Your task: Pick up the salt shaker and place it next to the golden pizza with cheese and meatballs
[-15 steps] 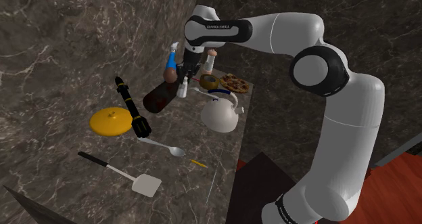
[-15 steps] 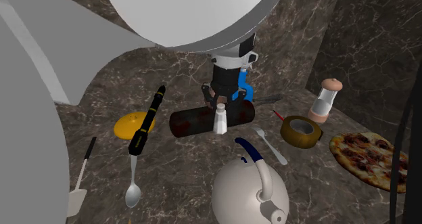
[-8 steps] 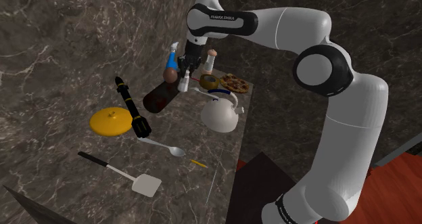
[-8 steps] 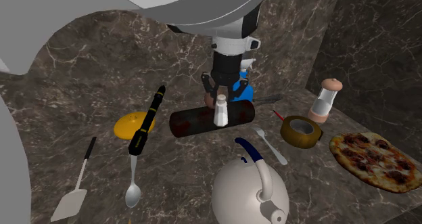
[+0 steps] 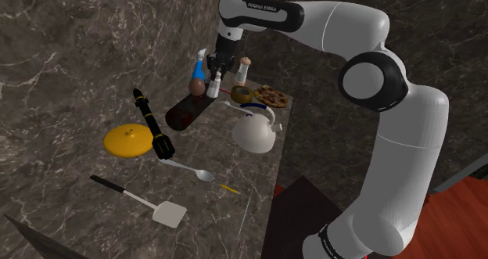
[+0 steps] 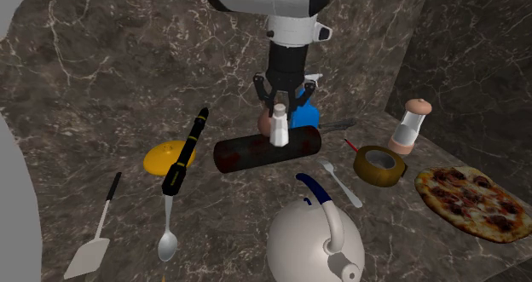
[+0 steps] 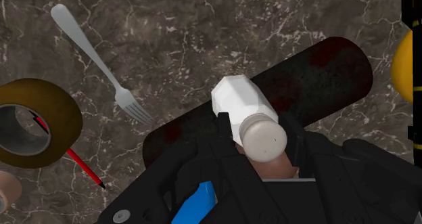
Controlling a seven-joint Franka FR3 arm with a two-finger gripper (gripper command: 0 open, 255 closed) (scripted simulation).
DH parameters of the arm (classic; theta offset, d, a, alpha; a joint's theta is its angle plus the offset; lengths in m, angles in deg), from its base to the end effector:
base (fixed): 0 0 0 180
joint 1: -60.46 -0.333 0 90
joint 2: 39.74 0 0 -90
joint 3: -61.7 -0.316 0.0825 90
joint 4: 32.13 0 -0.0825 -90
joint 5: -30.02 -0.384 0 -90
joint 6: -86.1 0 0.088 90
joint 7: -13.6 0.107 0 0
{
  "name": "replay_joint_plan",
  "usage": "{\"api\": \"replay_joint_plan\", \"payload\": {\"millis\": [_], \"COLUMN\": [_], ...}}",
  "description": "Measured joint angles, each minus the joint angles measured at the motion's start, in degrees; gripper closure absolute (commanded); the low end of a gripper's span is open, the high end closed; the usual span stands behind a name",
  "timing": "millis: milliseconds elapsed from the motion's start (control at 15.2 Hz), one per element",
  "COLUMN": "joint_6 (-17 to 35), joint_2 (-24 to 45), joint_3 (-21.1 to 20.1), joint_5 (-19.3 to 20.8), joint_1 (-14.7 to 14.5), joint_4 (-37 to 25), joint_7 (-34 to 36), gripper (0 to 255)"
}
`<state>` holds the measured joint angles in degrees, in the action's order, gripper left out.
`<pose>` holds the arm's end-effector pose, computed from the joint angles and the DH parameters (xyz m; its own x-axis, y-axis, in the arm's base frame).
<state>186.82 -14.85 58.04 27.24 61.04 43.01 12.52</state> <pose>0.6887 0.0329 0.4941 0.9983 0.0572 0.0138 0.0581 -0.9955 -0.0743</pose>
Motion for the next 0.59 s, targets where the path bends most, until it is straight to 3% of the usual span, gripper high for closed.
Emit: {"api": "replay_joint_plan", "payload": {"millis": [594], "joint_6": [-7.09], "joint_2": [0.88], "joint_3": [-0.02], "joint_5": [0.1], "joint_1": [-0.07], "joint_4": [-7.97], "joint_7": [0.4], "gripper": [255]}}
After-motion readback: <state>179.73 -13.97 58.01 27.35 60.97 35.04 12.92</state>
